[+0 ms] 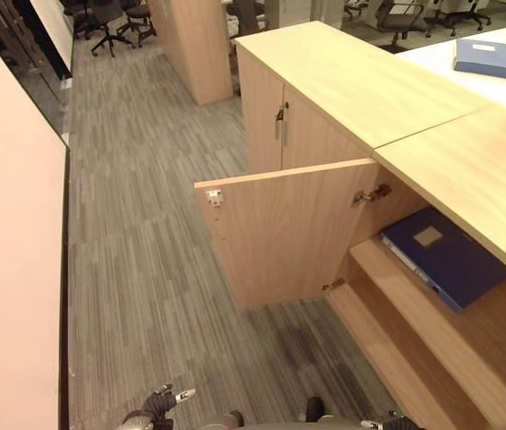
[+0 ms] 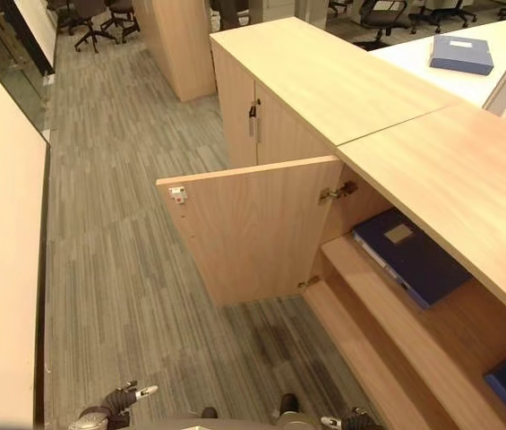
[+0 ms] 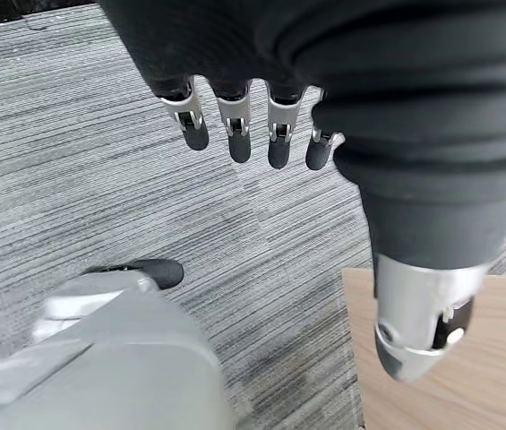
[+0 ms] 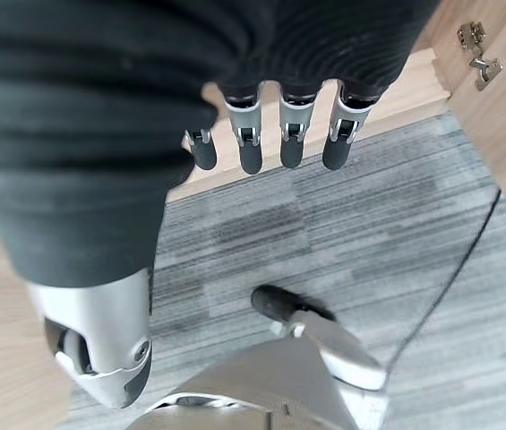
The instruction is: Put the empty folder in the office cabinet
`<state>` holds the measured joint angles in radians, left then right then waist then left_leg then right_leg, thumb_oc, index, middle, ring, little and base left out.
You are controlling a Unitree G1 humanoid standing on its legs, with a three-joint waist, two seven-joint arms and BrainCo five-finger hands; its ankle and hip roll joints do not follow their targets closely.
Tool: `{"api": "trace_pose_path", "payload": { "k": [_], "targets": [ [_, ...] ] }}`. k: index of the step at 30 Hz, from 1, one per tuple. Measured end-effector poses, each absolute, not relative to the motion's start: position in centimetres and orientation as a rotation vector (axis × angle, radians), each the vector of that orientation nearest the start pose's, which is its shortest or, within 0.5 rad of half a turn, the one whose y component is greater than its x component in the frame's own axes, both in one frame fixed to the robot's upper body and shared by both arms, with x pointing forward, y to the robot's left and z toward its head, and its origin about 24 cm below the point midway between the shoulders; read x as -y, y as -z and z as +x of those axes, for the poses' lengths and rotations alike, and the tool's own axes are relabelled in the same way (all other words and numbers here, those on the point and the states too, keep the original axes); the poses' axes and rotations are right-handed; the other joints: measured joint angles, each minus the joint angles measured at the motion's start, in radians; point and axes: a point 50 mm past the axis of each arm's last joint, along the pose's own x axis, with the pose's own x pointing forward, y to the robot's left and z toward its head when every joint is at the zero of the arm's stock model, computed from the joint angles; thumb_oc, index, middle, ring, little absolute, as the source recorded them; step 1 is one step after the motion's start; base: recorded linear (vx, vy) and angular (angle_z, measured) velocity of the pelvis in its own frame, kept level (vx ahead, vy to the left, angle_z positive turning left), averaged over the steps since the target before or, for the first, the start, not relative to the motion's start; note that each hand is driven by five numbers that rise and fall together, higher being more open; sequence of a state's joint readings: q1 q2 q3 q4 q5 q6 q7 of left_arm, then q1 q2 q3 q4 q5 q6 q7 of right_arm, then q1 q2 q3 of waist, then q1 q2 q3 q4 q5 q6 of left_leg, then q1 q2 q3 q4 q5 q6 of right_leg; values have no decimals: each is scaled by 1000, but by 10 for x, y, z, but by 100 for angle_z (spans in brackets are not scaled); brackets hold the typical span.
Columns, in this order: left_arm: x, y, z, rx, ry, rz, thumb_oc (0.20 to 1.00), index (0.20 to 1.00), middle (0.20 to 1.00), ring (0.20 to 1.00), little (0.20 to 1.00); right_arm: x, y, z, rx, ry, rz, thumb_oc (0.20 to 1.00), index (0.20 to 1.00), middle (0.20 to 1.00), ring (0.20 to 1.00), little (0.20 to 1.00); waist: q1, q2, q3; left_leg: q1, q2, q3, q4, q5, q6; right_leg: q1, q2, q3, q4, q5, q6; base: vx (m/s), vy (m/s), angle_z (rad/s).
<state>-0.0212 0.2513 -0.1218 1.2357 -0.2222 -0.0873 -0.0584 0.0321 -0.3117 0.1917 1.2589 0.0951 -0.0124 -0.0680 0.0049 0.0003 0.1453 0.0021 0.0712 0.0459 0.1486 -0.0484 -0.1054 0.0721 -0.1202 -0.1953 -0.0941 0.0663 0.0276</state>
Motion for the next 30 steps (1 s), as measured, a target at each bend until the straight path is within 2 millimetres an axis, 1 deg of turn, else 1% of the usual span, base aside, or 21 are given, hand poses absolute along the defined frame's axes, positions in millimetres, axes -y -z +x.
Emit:
{"api": "trace_pose_path", "payload": {
  "k": [2, 6, 7, 8, 10, 11, 12, 13, 14, 15, 16, 18, 19, 20, 21, 23, 24, 25, 26, 27, 30],
  "targets": [
    [-234, 157, 104, -1121, -116, 75, 1000, 1000, 1000, 1000, 1000, 266, 157, 68, -1278, 156, -354, 1000, 1000, 1000, 1000, 1000, 0, 2, 0, -27, 24, -15, -44, 4, -5, -7, -10, -1, 0, -2, 3, 95, 109, 9],
    [-228, 157, 108, -1123, -87, 89, 1000, 1000, 1000, 1000, 1000, 268, 155, 77, -1259, 160, -361, 1000, 1000, 1000, 1000, 1000, 7, 10, -3, -60, 36, -65, -150, 7, -7, -63, -15, 19, 0, 6, 19, 71, 121, -17],
    [-230, 159, 102, -1139, -96, 89, 1000, 1000, 1000, 1000, 1000, 265, 155, 80, -1250, 154, -356, 1000, 1000, 1000, 1000, 1000, 14, 10, -12, -18, 24, -46, -212, 74, 2, -65, -28, 52, 0, 17, 42, 143, 295, -74],
    [-223, 152, 105, -1039, -84, 77, 1000, 1000, 1000, 1000, 1000, 260, 158, 74, -1264, 151, -337, 1000, 1000, 1000, 1000, 1000, 39, -13, -23, 2, -14, -24, -241, 99, 33, -58, -68, 55, 0, 15, 64, 99, 306, -44],
    [-217, 149, 110, -982, -62, 72, 1000, 1000, 1000, 1000, 1000, 252, 163, 58, -1316, 154, -319, 1000, 1000, 1000, 1000, 1000, 50, -47, -43, 2, -60, -29, -248, 98, 51, -48, -109, 47, 7, -4, 96, 69, 196, 22],
    [-219, 150, 109, -991, -70, 72, 1000, 1000, 1000, 1000, 1000, 246, 165, 57, -1320, 153, -298, 1000, 1000, 1000, 1000, 1000, 57, -59, -52, 3, -73, -29, -247, 100, 63, -54, -122, 50, 15, -12, 104, 30, 97, 24],
    [-224, 149, 112, -996, -79, 90, 1000, 1000, 1000, 1000, 1000, 239, 167, 59, -1316, 152, -271, 1000, 1000, 1000, 1000, 1000, 61, -69, -53, 0, -87, -28, -247, 96, 74, -56, -135, 50, 28, -12, 104, 26, 141, 14],
    [-230, 151, 107, -1028, -97, 108, 1000, 1000, 1000, 1000, 1000, 235, 167, 62, -1308, 160, -259, 1000, 1000, 1000, 1000, 1000, 60, -74, -51, 4, -95, -30, -246, 93, 85, -61, -148, 49, 54, -8, 105, 28, 196, 7],
    [-236, 150, 106, -1038, -110, 130, 1000, 1000, 1000, 1000, 1000, 233, 166, 72, -1283, 156, -255, 1000, 1000, 1000, 1000, 1000, 70, -78, -43, 5, -103, -27, -232, 83, 100, -82, -149, 46, 101, 6, 125, 28, 195, 9],
    [-234, 151, 108, -1041, -105, 130, 1000, 1000, 1000, 1000, 1000, 233, 163, 86, -1249, 155, -258, 1000, 1000, 1000, 1000, 1000, 73, -53, -24, 5, -93, -28, -229, 83, 113, -126, -145, 46, 182, 11, 133, 23, 250, 0],
    [-231, 151, 111, -1035, -100, 124, 1000, 1000, 1000, 1000, 1000, 233, 161, 94, -1224, 155, -260, 1000, 1000, 1000, 1000, 1000, 74, -38, -16, 4, -89, -28, -221, 82, 115, -161, -144, 48, 242, 12, 135, 9, 144, 4],
    [-228, 152, 113, -1034, -103, 119, 1000, 1000, 1000, 1000, 1000, 229, 158, 110, -1178, 150, -249, 1000, 1000, 1000, 1000, 1000, 71, -23, 4, 3, -88, -16, -189, 71, 139, -232, -159, 42, 396, 22, 142, 72, 122, -7],
    [-226, 152, 115, -1030, -100, 122, 1000, 1000, 1000, 1000, 1000, 234, 155, 118, -1151, 161, -247, 1000, 1000, 1000, 1000, 1000, 65, -11, 17, 23, -79, -26, -196, 48, 147, -266, -167, 17, 475, 34, 165, 192, -6, -14],
    [-227, 152, 114, -1030, -108, 125, 1000, 1000, 1000, 1000, 1000, 233, 154, 122, -1134, 164, -241, 1000, 1000, 1000, 1000, 1000, 64, -6, 25, 46, -75, -26, -216, 51, 152, -276, -170, 13, 496, 4, 173, 149, -79, 3],
    [-234, 149, 118, -1022, -110, 158, 1000, 1000, 1000, 1000, 1000, 229, 155, 119, -1145, 144, -246, 1000, 1000, 1000, 1000, 1000, 63, -36, 19, 67, -78, -27, -237, 61, 145, -264, -162, -43, 415, -44, 160, 148, -77, 10],
    [-240, 149, 116, -1034, -114, 190, 1000, 1000, 1000, 1000, 1000, 228, 155, 120, -1144, 134, -256, 1000, 1000, 1000, 1000, 1000, 57, -48, 28, 68, -81, -30, -237, 63, 143, -240, -158, -78, 300, -37, 159, 74, -39, 19],
    [-238, 149, 117, -1030, -110, 190, 1000, 1000, 1000, 1000, 1000, 228, 156, 118, -1152, 135, -256, 1000, 1000, 1000, 1000, 1000, 56, -47, 29, 74, -82, -32, -237, 61, 140, -227, -157, -82, 266, -30, 171, 94, -40, 21],
    [-237, 148, 117, -1020, -106, 189, 1000, 1000, 1000, 1000, 1000, 228, 157, 113, -1163, 135, -253, 1000, 1000, 1000, 1000, 1000, 59, -49, 27, 82, -82, -38, -237, 55, 133, -205, -142, -65, 220, -29, 170, 79, -25, 24],
    [-238, 148, 116, -1017, -106, 190, 1000, 1000, 1000, 1000, 1000, 227, 159, 108, -1175, 135, -251, 1000, 1000, 1000, 1000, 1000, 60, -55, 24, 90, -86, -48, -237, 49, 124, -169, -129, -39, 163, -7, 154, 68, -39, 25],
    [-238, 149, 113, -1023, -106, 188, 1000, 1000, 1000, 1000, 1000, 226, 161, 103, -1190, 134, -247, 1000, 1000, 1000, 1000, 1000, 62, -69, 16, 99, -98, -55, -237, 40, 111, -139, -126, -37, 131, 24, 128, 68, -48, 15],
    [-223, 156, 99, -1058, -94, 144, 1000, 1000, 1000, 1000, 1000, 235, 159, 102, -1187, 149, -265, 1000, 1000, 1000, 1000, 1000, 56, -14, 3, 116, -57, -44, -237, 25, 87, -94, -74, -40, 58, 47, 99, 47, -49, -12]
  ]
}}
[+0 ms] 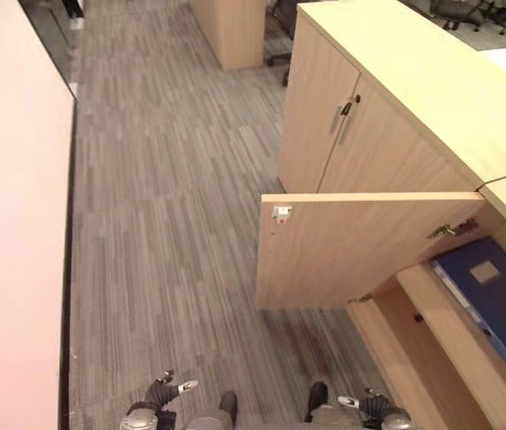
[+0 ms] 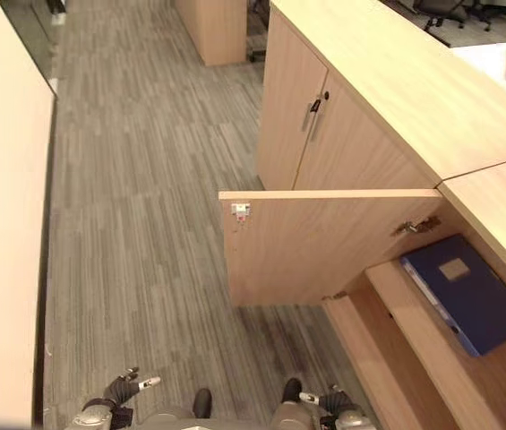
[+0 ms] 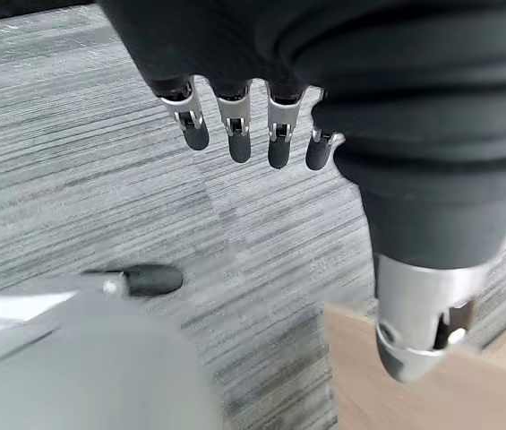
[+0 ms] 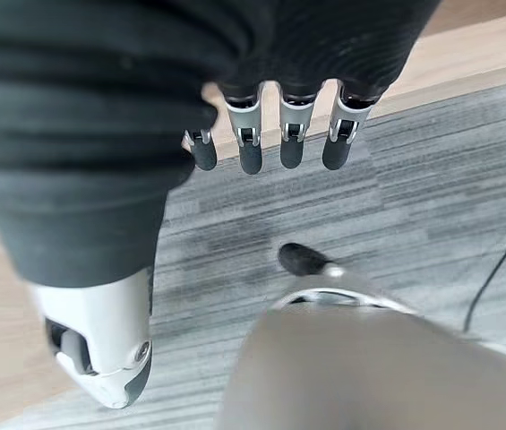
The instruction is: Put the empty folder in the office cabinet
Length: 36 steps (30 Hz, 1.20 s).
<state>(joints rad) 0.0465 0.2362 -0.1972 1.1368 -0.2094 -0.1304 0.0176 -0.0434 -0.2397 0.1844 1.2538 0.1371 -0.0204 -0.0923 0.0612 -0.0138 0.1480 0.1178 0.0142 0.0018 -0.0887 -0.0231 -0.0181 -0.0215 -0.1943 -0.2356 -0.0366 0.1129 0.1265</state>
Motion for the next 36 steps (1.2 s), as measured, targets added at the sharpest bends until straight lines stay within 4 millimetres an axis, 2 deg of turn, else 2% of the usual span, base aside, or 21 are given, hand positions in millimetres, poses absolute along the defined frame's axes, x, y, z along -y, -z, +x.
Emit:
{"api": "trace_pose_path", "payload": {
  "k": [2, 5, 12, 13, 15, 16, 17, 18, 19, 20, 22, 23, 24, 25, 26, 28, 30, 32, 34, 36],
  "targets": [
    [-214, 157, 102, -1051, -76, 126, 1000, 1000, 1000, 1000, 1000, 240, 158, 99, -1194, 158, -275, 1000, 1000, 1000, 1000, 1000, -7, 16, -7, 8, 20, 1, 1, -5, -12, 25, 27, -3, -37, 9, -12, 53, -65, -8],
    [-212, 155, 108, -1032, -71, 123, 1000, 1000, 1000, 1000, 1000, 245, 157, 97, -1197, 171, -287, 1000, 1000, 1000, 1000, 1000, -8, 15, -10, 12, 39, 2, 2, -12, -23, 31, 48, 2, -51, 13, -18, 53, -45, -8],
    [-208, 149, 128, -965, -55, 125, 1000, 1000, 1000, 1000, 1000, 244, 160, 87, -1222, 176, -282, 1000, 1000, 1000, 1000, 1000, -9, -11, -26, 15, 38, 33, 1, -12, -23, 15, 46, 34, -58, 14, -18, 42, -35, -13],
    [-209, 145, 135, -938, -55, 129, 1000, 1000, 1000, 1000, 1000, 243, 160, 86, -1225, 171, -282, 1000, 1000, 1000, 1000, 1000, -7, -14, -31, 14, 37, 41, 1, -12, -23, 2, 46, 44, -58, 13, -19, 45, 15, -30],
    [-210, 133, 151, -840, -29, 141, 1000, 1000, 1000, 1000, 1000, 243, 160, 86, -1219, 170, -282, 1000, 1000, 1000, 1000, 1000, -13, 6, -44, 16, 38, 54, 0, -12, -22, 3, 50, 58, -58, 26, -26, 32, -26, -18],
    [-198, 122, 167, -750, 11, 118, 1000, 1000, 1000, 1000, 1000, 243, 161, 79, -1239, 169, -282, 1000, 1000, 1000, 1000, 1000, -13, 22, -53, 25, 38, 52, 0, -12, -22, 12, 52, 58, -58, 26, -26, 67, -20, 0],
    [-192, 116, 176, -704, 25, 103, 1000, 1000, 1000, 1000, 1000, 243, 161, 79, -1236, 168, -283, 1000, 1000, 1000, 1000, 1000, -16, 28, -55, 33, 38, 53, 0, -12, -22, 20, 53, 59, -58, 26, -26, 77, 5, -1],
    [-202, 102, 195, -652, 58, 115, 1000, 1000, 1000, 1000, 1000, 245, 160, 83, -1230, 157, -287, 1000, 1000, 1000, 1000, 1000, -26, 30, -57, 39, 36, 50, 1, -15, -24, 23, 52, 65, -58, 25, -26, 93, 24, -26],
    [-247, 61, 240, -498, -79, 185, 1000, 1000, 1000, 1000, 1000, 248, 156, 93, -1175, 164, -304, 1000, 1000, 1000, 1000, 1000, -50, 36, -66, 48, 42, 76, 0, -15, -26, 15, 63, 83, -58, 20, -28, 90, 20, -49],
    [-257, 39, 261, -412, -80, 175, 1000, 1000, 1000, 1000, 1000, 250, 156, 90, -1182, 144, -314, 1000, 1000, 1000, 1000, 1000, -63, 52, -85, 63, 41, 99, 0, -20, -27, 18, 58, 92, -58, 21, -27, 102, 34, -53],
    [-272, 25, 276, -375, -138, 142, 1000, 1000, 1000, 1000, 1000, 252, 157, 82, -1202, 126, -342, 1000, 1000, 1000, 1000, 1000, -92, 64, -96, 76, 40, 108, 0, -24, -29, 23, 69, 116, -58, 22, -28, 91, 36, -37],
    [-306, -1, 287, -374, -165, 250, 1000, 1000, 1000, 1000, 1000, 248, 157, 82, -1193, 59, -369, 1000, 1000, 1000, 1000, 1000, -113, 53, -99, 74, 48, 135, 0, -25, -31, 5, 79, 133, -58, 33, -38, 53, 16, -57],
    [-329, -30, 300, -293, -262, 220, 1000, 1000, 1000, 1000, 1000, 252, 155, 83, -1183, 65, -386, 1000, 1000, 1000, 1000, 1000, -107, 53, -111, 69, 54, 159, 0, -26, -33, -5, 78, 135, -59, 30, -39, 59, 20, -55],
    [-330, -38, 305, -253, -268, 205, 1000, 1000, 1000, 1000, 1000, 254, 157, 74, -1216, 62, -383, 1000, 1000, 1000, 1000, 1000, -114, 56, -114, 75, 52, 163, 0, -26, -33, -3, 79, 138, -58, 32, -37, 49, 15, -35],
    [-331, -33, 308, -309, -267, 227, 1000, 1000, 1000, 1000, 1000, 254, 158, 70, -1228, 43, -386, 1000, 1000, 1000, 1000, 1000, -143, 60, -124, 92, 48, 161, 0, -30, -35, 4, 89, 155, -58, 39, -29, 29, 18, -38],
    [-324, -37, 313, -291, -246, 229, 1000, 1000, 1000, 1000, 1000, 254, 157, 75, -1222, 40, -382, 1000, 1000, 1000, 1000, 1000, -137, 55, -122, 95, 51, 186, 0, -32, -35, -3, 83, 169, -58, 41, -28, -17, 5, -37],
    [-286, -38, 321, -191, -146, 182, 1000, 1000, 1000, 1000, 1000, 252, 158, 70, -1233, 51, -363, 1000, 1000, 1000, 1000, 1000, -129, 39, -126, 76, 47, 179, -1, -32, -34, -17, 81, 169, -58, 44, -23, -11, -1, 5],
    [-248, -23, 320, -187, -39, 159, 1000, 1000, 1000, 1000, 1000, 248, 161, 67, -1247, 62, -339, 1000, 1000, 1000, 1000, 1000, -117, 19, -130, 69, 46, 170, -3, -32, -34, -16, 80, 168, -58, 45, -24, -11, 15, 6],
    [-241, -17, 319, -219, 2, 202, 1000, 1000, 1000, 1000, 1000, 248, 160, 71, -1241, 64, -340, 1000, 1000, 1000, 1000, 1000, -121, 2, -124, 65, 44, 170, -9, -31, -35, -28, 78, 168, -58, 46, -25, 5, 18, 0],
    [-242, -13, 318, -234, 0, 201, 1000, 1000, 1000, 1000, 1000, 249, 161, 68, -1252, 66, -341, 1000, 1000, 1000, 1000, 1000, -120, 3, -122, 67, 44, 169, -1, -30, -36, -25, 83, 168, -58, 58, -31, 0, 0, 0]
  ]
}}
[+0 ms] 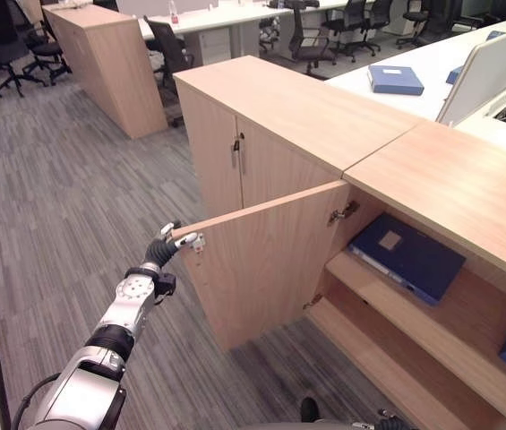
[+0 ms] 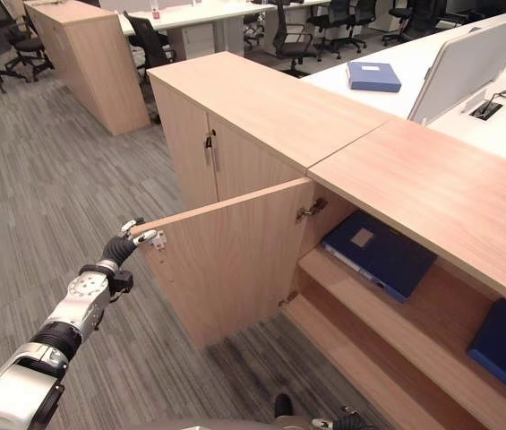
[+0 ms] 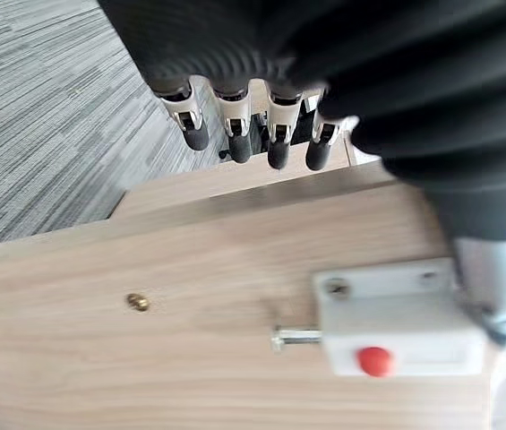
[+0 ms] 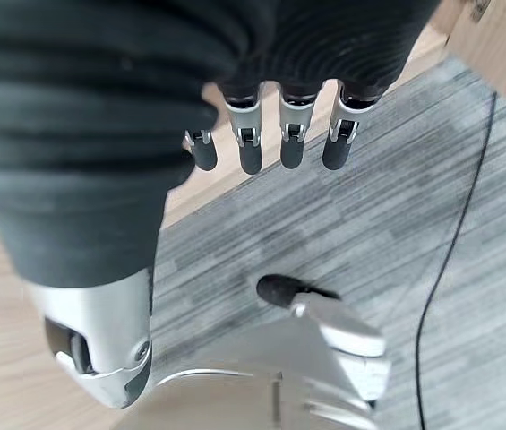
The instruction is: Put the empty folder in the office cabinet
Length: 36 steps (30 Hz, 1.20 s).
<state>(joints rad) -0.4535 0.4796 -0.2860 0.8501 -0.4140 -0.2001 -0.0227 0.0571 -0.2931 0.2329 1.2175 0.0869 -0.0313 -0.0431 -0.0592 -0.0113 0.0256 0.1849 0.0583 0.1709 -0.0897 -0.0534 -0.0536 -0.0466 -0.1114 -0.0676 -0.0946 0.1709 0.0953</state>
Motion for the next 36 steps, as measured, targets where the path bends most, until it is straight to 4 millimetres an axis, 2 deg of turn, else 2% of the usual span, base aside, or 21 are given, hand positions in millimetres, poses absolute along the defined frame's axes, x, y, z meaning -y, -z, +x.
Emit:
{"api": "trace_pose_path", "payload": {
  "k": [6, 11, 15, 22, 26, 31, 36],
  "targets": [
    [-239, 4, 308, -288, -12, 167, 1000, 1000, 1000, 1000, 1000, 249, 160, 71, -1245, 65, -342, 1000, 1000, 1000, 1000, 1000, 5, 12, 8, 3, 0, -8, -1, -2, 3, 15, -1, -2, 0, 6, 0, -5, 11, 3],
    [-241, 30, 288, -400, -16, 160, 1000, 1000, 1000, 1000, 1000, 249, 159, 77, -1232, 65, -345, 1000, 1000, 1000, 1000, 1000, 14, 4, 29, 2, 0, -9, -9, -3, 3, 14, -8, -5, 0, -10, 0, 0, 0, 0],
    [-240, 41, 278, -443, -11, 149, 1000, 1000, 1000, 1000, 1000, 250, 159, 79, -1227, 65, -346, 1000, 1000, 1000, 1000, 1000, 14, 3, 36, 5, 0, -13, 0, 1, 1, 13, -3, -7, 0, -1, 0, 0, 3, 1],
    [-230, 46, 276, -456, 23, 126, 1000, 1000, 1000, 1000, 1000, 249, 157, 86, -1212, 45, -373, 1000, 1000, 1000, 1000, 1000, 16, 2, 36, 4, 0, -17, 0, 0, 3, 17, -3, -15, 0, 6, 0, -6, 8, 2],
    [-222, 49, 271, -463, 87, 173, 1000, 1000, 1000, 1000, 1000, 249, 157, 86, -1212, 45, -373, 1000, 1000, 1000, 1000, 1000, 19, 2, 37, 3, 0, -21, -1, -1, 3, 23, -6, -21, 0, -6, 1, -8, 21, 3],
    [-215, 43, 270, -432, 169, 187, 1000, 1000, 1000, 1000, 1000, 250, 159, 80, -1228, 43, -370, 1000, 1000, 1000, 1000, 1000, 40, 5, 41, -2, -1, -36, 0, 0, 3, 25, -13, -30, 0, -4, -2, -15, 36, 9],
    [-217, 41, 270, -429, 194, 222, 1000, 1000, 1000, 1000, 1000, 249, 158, 80, -1227, 39, -368, 1000, 1000, 1000, 1000, 1000, 40, 4, 41, -3, -2, -41, 0, -1, 4, 25, -12, -36, 1, -2, 0, -3, 17, 3]
  ]
}}
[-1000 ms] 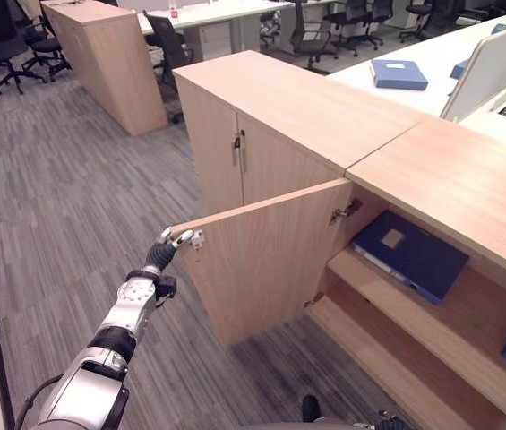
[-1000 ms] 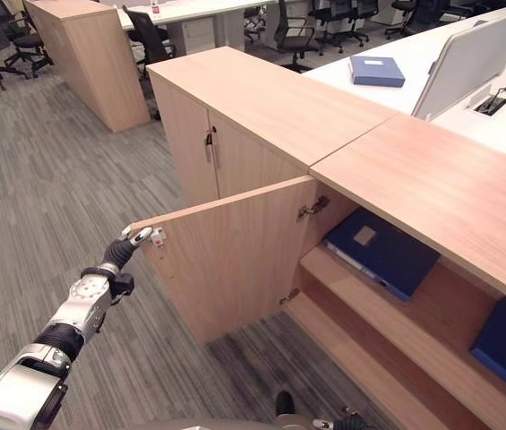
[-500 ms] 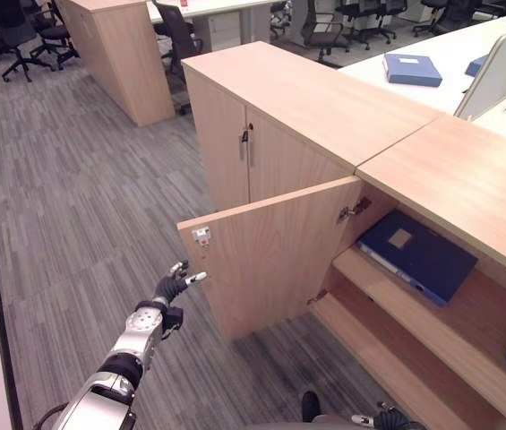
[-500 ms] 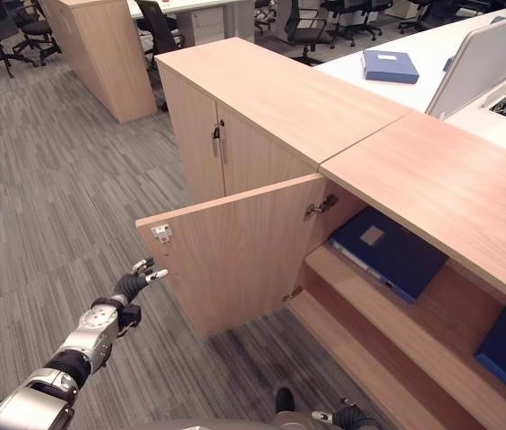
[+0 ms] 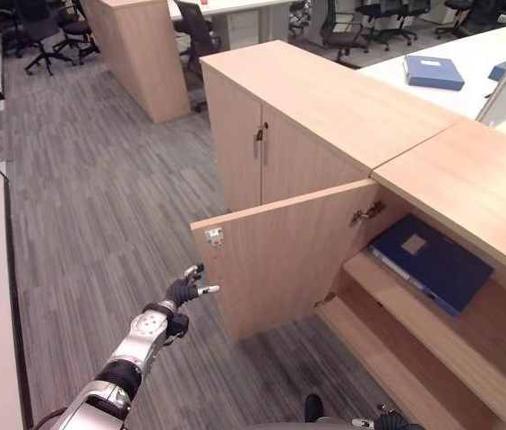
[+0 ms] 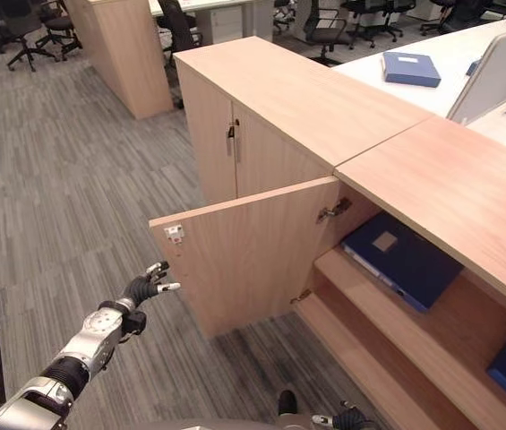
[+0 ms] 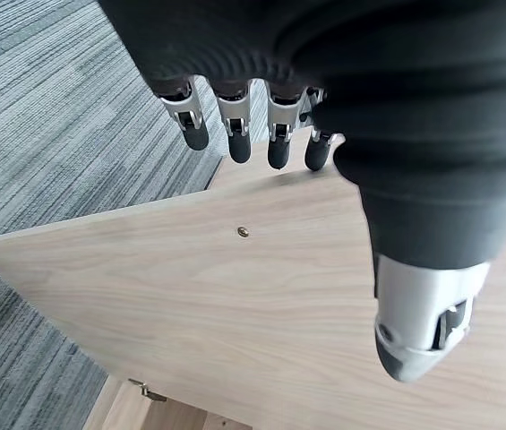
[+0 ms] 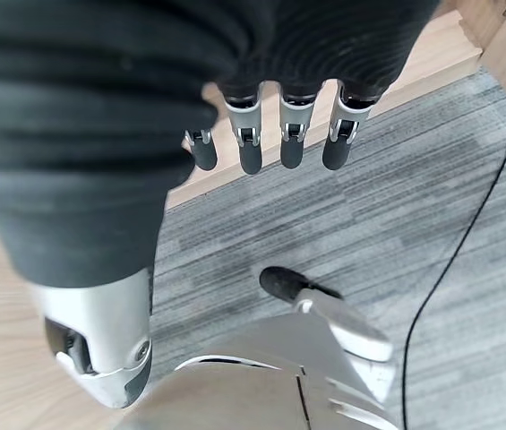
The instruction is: Put the empty folder in the office cabinet
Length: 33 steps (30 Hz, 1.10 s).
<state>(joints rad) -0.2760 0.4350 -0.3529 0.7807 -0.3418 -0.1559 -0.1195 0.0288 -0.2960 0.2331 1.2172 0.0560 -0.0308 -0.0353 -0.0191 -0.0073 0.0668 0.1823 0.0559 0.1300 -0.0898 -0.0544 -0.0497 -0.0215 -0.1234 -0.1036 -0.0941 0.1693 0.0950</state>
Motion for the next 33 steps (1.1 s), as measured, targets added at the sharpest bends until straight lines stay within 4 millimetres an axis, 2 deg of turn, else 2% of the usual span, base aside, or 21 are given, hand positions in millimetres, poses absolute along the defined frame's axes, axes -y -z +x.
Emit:
{"api": "trace_pose_path", "payload": {
  "k": [5, 19, 33],
  "targets": [
    [-218, 38, 273, -420, 193, 234, 1000, 1000, 1000, 1000, 1000, 249, 159, 81, -1227, 29, -373, 1000, 1000, 1000, 1000, 1000, -1, -5, 3, 4, -1, 0, 0, -1, 1, 0, -1, 0, 0, 0, 0, 0, 0, 0],
    [-242, -2, 309, -324, 122, 331, 1000, 1000, 1000, 1000, 1000, 249, 159, 80, -1229, 19, -368, 1000, 1000, 1000, 1000, 1000, -16, -11, 6, 14, -2, 4, 0, -1, 1, 8, 0, 5, 0, -1, 3, 0, 0, 0],
    [-245, -6, 315, -326, 104, 348, 1000, 1000, 1000, 1000, 1000, 248, 159, 80, -1231, 15, -370, 1000, 1000, 1000, 1000, 1000, -32, 0, -16, 16, -4, 12, 0, -1, 1, 7, 0, 10, 0, -1, 3, 3, 1, -1]
  ]
}}
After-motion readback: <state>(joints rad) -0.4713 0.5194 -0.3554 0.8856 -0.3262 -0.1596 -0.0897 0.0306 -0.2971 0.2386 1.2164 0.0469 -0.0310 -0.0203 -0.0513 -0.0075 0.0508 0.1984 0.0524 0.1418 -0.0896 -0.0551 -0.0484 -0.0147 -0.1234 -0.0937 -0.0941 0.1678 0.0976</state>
